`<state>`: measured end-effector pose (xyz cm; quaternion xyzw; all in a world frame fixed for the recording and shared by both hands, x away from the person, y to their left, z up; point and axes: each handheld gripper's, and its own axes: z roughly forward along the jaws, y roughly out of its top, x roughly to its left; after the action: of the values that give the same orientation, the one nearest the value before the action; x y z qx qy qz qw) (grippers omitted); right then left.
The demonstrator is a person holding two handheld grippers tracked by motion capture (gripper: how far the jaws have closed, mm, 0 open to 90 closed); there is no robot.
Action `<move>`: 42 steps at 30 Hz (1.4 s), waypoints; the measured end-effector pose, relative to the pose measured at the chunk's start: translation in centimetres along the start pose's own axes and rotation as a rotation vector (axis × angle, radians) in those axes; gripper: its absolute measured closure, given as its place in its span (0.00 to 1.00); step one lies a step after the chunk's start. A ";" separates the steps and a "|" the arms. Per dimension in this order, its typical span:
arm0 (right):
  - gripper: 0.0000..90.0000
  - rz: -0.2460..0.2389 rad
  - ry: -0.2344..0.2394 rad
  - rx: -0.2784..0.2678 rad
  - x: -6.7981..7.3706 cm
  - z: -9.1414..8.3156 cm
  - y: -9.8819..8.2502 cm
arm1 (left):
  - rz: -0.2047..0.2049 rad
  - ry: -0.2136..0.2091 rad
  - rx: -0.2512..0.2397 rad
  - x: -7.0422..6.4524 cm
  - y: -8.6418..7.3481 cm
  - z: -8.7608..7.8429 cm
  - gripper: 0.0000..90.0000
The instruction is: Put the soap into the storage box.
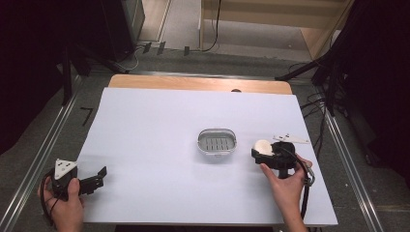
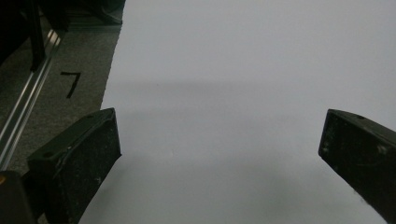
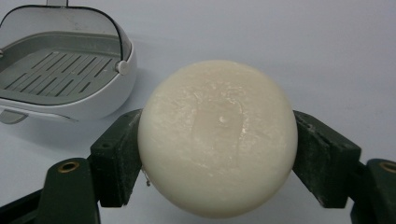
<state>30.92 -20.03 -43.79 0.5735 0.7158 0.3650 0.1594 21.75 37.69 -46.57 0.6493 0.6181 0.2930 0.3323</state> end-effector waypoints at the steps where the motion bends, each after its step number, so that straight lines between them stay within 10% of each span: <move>1: 0.28 0.000 -0.001 0.001 0.1 0.0 0.0 | 0.001 0.002 0.000 0.0 0.0 0.0 0.00; 42: 0.28 -0.057 0.062 -0.009 4.5 1.3 3.1 | -0.004 -0.002 -0.002 0.1 0.0 -0.1 0.00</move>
<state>32.61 -15.17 -41.66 0.5406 0.7347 0.3813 0.1501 21.71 37.75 -46.54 0.6480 0.6189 0.2923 0.3341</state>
